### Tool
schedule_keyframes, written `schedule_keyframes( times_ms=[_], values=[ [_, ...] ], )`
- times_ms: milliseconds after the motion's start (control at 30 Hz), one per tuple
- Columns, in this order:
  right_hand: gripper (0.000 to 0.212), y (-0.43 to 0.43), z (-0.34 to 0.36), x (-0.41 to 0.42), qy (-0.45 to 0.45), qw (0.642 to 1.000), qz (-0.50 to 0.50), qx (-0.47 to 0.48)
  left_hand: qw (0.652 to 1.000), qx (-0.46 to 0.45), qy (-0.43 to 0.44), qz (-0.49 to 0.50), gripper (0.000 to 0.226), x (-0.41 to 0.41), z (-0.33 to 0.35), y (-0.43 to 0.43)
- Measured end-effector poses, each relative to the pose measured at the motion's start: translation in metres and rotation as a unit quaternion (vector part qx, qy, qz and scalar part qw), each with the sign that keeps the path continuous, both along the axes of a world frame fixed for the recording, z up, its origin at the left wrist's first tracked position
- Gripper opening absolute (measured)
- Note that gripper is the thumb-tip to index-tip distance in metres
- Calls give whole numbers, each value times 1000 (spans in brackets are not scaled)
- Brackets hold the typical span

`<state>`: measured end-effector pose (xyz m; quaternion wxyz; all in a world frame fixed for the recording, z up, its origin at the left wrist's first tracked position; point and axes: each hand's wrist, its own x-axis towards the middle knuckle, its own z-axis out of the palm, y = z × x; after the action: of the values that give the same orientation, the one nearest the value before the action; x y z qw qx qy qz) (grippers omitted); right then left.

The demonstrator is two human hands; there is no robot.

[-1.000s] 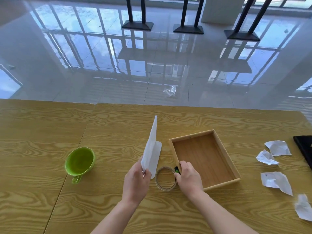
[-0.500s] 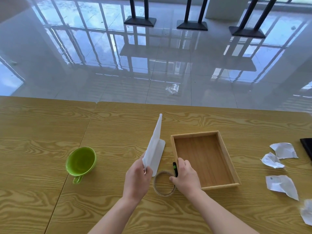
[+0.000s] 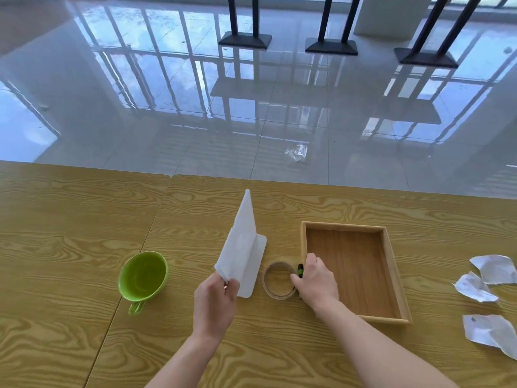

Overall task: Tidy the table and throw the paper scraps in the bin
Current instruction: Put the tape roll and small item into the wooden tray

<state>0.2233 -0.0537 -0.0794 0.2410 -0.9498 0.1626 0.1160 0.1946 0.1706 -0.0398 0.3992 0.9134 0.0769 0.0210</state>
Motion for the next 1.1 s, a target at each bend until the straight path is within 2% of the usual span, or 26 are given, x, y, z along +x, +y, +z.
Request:
schedule_keyframes(
  times_ms=[567,767,967,1100],
  values=[
    [35,66,-3,90,-15,1000,20,2,998,24,3,62,32,55,-7,37],
    [34,91,-3,115,-11,1000,29,0,996,24,-4,81,41,76,-6,58],
    [36,118,0,140,-3,999,40,-3,996,37,-3,85,30,102,-7,83],
    [39,134,0,154,6,999,46,-3,995,30,-4,90,31,120,-5,97]
  ],
)
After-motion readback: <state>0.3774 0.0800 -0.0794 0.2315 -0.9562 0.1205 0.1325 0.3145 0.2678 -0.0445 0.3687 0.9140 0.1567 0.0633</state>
